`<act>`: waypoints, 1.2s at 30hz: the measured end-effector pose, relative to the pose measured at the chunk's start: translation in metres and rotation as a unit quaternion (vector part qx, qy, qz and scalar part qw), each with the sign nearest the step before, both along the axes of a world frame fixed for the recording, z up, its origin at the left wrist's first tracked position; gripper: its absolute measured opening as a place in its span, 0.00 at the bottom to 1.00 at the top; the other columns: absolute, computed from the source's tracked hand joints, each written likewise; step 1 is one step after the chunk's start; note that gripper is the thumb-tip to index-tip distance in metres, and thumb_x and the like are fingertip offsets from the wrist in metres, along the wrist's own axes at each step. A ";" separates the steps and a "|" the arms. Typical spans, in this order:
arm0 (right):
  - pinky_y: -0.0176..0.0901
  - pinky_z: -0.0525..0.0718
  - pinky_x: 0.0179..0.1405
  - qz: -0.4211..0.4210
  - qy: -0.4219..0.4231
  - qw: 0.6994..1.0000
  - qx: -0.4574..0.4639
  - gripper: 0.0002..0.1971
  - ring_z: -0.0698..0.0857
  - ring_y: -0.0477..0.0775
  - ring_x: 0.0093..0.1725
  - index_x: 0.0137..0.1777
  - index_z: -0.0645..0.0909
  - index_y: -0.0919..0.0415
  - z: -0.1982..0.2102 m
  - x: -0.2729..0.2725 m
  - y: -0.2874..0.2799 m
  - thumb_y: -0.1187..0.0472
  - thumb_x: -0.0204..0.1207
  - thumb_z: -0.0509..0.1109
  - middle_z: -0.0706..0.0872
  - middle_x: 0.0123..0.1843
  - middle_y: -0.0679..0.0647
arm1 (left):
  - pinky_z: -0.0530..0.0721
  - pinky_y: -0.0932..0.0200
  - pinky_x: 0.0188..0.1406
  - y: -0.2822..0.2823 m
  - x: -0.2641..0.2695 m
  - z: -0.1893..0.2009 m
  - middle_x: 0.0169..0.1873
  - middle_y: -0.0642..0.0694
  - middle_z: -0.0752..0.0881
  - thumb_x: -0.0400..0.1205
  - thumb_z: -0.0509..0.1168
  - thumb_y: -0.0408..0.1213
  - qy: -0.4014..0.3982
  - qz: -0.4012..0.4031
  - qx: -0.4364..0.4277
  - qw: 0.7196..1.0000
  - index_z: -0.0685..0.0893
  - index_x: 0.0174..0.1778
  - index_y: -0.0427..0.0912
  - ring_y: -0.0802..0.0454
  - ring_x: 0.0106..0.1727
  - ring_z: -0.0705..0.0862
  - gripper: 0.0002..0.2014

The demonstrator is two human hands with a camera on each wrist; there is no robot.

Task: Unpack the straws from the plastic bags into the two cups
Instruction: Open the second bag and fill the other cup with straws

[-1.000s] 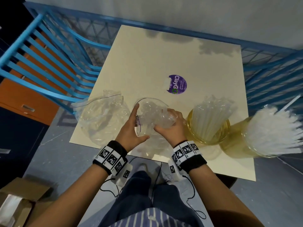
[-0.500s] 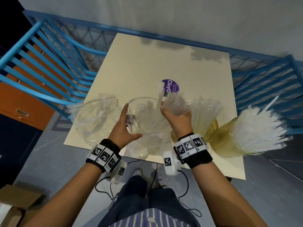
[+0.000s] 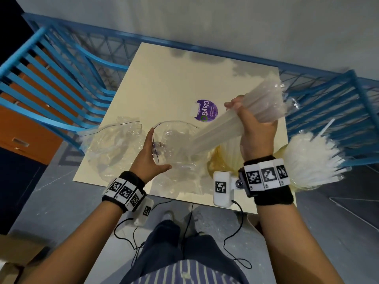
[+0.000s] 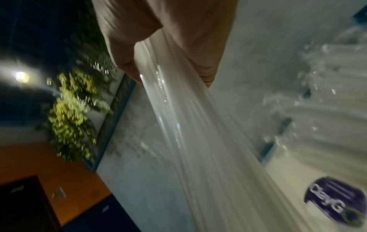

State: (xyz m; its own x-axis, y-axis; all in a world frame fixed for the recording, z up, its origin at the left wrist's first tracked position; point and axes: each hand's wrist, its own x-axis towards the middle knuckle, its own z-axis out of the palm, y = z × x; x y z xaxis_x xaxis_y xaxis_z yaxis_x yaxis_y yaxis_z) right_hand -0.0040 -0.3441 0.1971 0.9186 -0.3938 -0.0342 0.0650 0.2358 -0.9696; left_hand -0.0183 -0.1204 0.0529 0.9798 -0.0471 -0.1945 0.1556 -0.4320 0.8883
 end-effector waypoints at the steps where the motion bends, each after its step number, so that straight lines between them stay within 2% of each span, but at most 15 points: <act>1: 0.55 0.86 0.53 -0.015 -0.030 0.999 0.009 0.17 0.87 0.64 0.47 0.49 0.84 0.65 0.005 -0.001 -0.011 0.64 0.59 0.80 0.89 0.43 0.57 | 0.75 0.57 0.61 0.000 0.000 0.000 0.60 0.50 0.75 0.62 0.80 0.29 -0.003 0.000 0.000 1.000 0.45 0.81 0.52 0.52 0.59 0.77 0.60; 3: 0.55 0.87 0.48 -0.034 -0.076 0.997 0.002 0.11 0.87 0.58 0.38 0.44 0.83 0.57 0.016 -0.006 -0.033 0.71 0.64 0.73 0.88 0.35 0.51 | 0.75 0.57 0.59 -0.001 -0.002 -0.001 0.62 0.49 0.74 0.62 0.81 0.30 -0.004 0.003 0.004 1.000 0.45 0.81 0.53 0.51 0.59 0.77 0.60; 6: 0.57 0.87 0.53 -0.070 -0.088 0.992 -0.051 0.11 0.87 0.62 0.43 0.41 0.87 0.51 0.024 -0.020 -0.055 0.64 0.59 0.76 0.89 0.36 0.50 | 0.74 0.58 0.57 -0.002 -0.006 -0.003 0.61 0.47 0.74 0.62 0.81 0.30 -0.006 0.010 0.007 1.000 0.46 0.81 0.52 0.50 0.57 0.77 0.60; 8: 0.48 0.88 0.53 -0.098 -0.064 0.990 -0.082 0.16 0.87 0.64 0.48 0.48 0.86 0.60 0.019 -0.024 -0.064 0.62 0.57 0.78 0.89 0.42 0.58 | 0.74 0.57 0.57 -0.003 -0.007 -0.005 0.61 0.47 0.74 0.62 0.81 0.29 -0.004 0.011 0.006 1.000 0.46 0.81 0.52 0.50 0.57 0.77 0.60; 10: 0.38 0.87 0.50 -0.103 -0.026 0.987 -0.121 0.21 0.88 0.53 0.49 0.55 0.81 0.75 -0.001 -0.021 -0.070 0.68 0.63 0.78 0.87 0.48 0.62 | 0.74 0.57 0.57 -0.004 -0.009 -0.007 0.61 0.47 0.74 0.62 0.81 0.29 -0.006 0.010 0.004 1.000 0.46 0.80 0.52 0.51 0.58 0.77 0.60; 12: 0.35 0.84 0.54 -0.082 0.045 0.981 -0.172 0.21 0.85 0.35 0.47 0.58 0.78 0.65 -0.028 -0.019 -0.066 0.66 0.66 0.79 0.85 0.50 0.50 | 0.74 0.57 0.57 -0.004 -0.010 -0.009 0.61 0.47 0.74 0.62 0.81 0.28 -0.010 0.011 0.005 1.000 0.46 0.81 0.52 0.52 0.59 0.76 0.60; 13: 0.35 0.81 0.57 -0.063 0.078 0.976 -0.195 0.26 0.83 0.35 0.51 0.62 0.76 0.59 -0.043 -0.020 -0.064 0.64 0.64 0.81 0.83 0.53 0.47 | 0.75 0.56 0.57 -0.004 -0.010 -0.010 0.60 0.47 0.75 0.62 0.81 0.28 -0.011 0.012 0.007 1.000 0.46 0.81 0.52 0.52 0.58 0.77 0.60; 16: 0.36 0.72 0.65 -0.004 0.095 0.957 -0.275 0.42 0.74 0.45 0.66 0.71 0.70 0.56 -0.076 -0.022 -0.065 0.60 0.56 0.86 0.76 0.64 0.47 | 0.77 0.54 0.58 -0.003 -0.010 -0.013 0.58 0.45 0.77 0.61 0.81 0.28 -0.011 0.016 0.006 1.000 0.47 0.80 0.54 0.50 0.57 0.78 0.60; 20: 0.26 0.67 0.72 -0.022 0.040 0.934 -0.355 0.55 0.68 0.46 0.73 0.78 0.62 0.60 -0.076 -0.019 -0.079 0.58 0.51 0.88 0.67 0.75 0.55 | 0.77 0.54 0.58 0.000 -0.008 -0.013 0.57 0.45 0.78 0.61 0.81 0.28 -0.007 0.016 0.004 1.000 0.47 0.80 0.54 0.50 0.56 0.79 0.60; 24: 0.47 0.62 0.81 0.015 0.067 0.911 -0.407 0.62 0.61 0.53 0.80 0.82 0.52 0.60 -0.068 -0.021 -0.083 0.57 0.51 0.87 0.57 0.82 0.58 | 0.75 0.56 0.56 -0.001 -0.008 -0.012 0.56 0.45 0.77 0.62 0.80 0.27 -0.005 0.026 -0.005 1.000 0.47 0.80 0.52 0.54 0.53 0.78 0.59; 26: 0.42 0.50 0.82 0.042 0.114 0.887 -0.446 0.67 0.51 0.54 0.84 0.83 0.44 0.61 -0.066 -0.022 -0.082 0.54 0.50 0.87 0.50 0.85 0.58 | 0.75 0.57 0.55 0.001 -0.009 -0.015 0.57 0.45 0.77 0.62 0.80 0.27 -0.003 0.025 -0.010 1.000 0.47 0.80 0.52 0.53 0.54 0.78 0.59; 28: 0.48 0.46 0.84 0.048 0.140 0.879 -0.453 0.72 0.44 0.53 0.85 0.83 0.38 0.61 -0.062 -0.024 -0.079 0.51 0.48 0.87 0.44 0.86 0.57 | 0.74 0.56 0.55 0.002 -0.008 -0.016 0.57 0.44 0.78 0.62 0.80 0.27 -0.003 0.024 -0.012 1.000 0.47 0.80 0.52 0.51 0.56 0.78 0.59; 30: 0.55 0.45 0.85 0.012 0.096 0.888 -0.450 0.71 0.42 0.53 0.85 0.82 0.38 0.61 -0.049 -0.028 -0.073 0.48 0.49 0.86 0.43 0.86 0.57 | 0.75 0.56 0.55 0.003 -0.006 -0.018 0.57 0.44 0.78 0.62 0.80 0.27 -0.004 0.024 -0.015 1.000 0.47 0.80 0.52 0.50 0.57 0.78 0.59; 33: 0.39 0.51 0.83 -0.039 -0.093 0.891 -0.443 0.58 0.54 0.50 0.82 0.79 0.53 0.64 -0.025 -0.037 -0.049 0.48 0.55 0.84 0.57 0.81 0.59 | 0.75 0.61 0.53 0.005 -0.005 -0.019 0.58 0.44 0.78 0.62 0.80 0.27 -0.003 0.024 -0.018 1.000 0.47 0.80 0.51 0.50 0.57 0.78 0.59; 36: 0.38 0.59 0.81 0.084 -0.148 0.891 -0.421 0.53 0.62 0.52 0.79 0.75 0.62 0.63 -0.039 -0.041 -0.010 0.47 0.52 0.85 0.64 0.77 0.58 | 0.74 0.73 0.48 0.006 -0.006 -0.018 0.58 0.48 0.76 0.62 0.80 0.26 -0.005 0.026 -0.020 0.999 0.47 0.80 0.49 0.54 0.58 0.77 0.58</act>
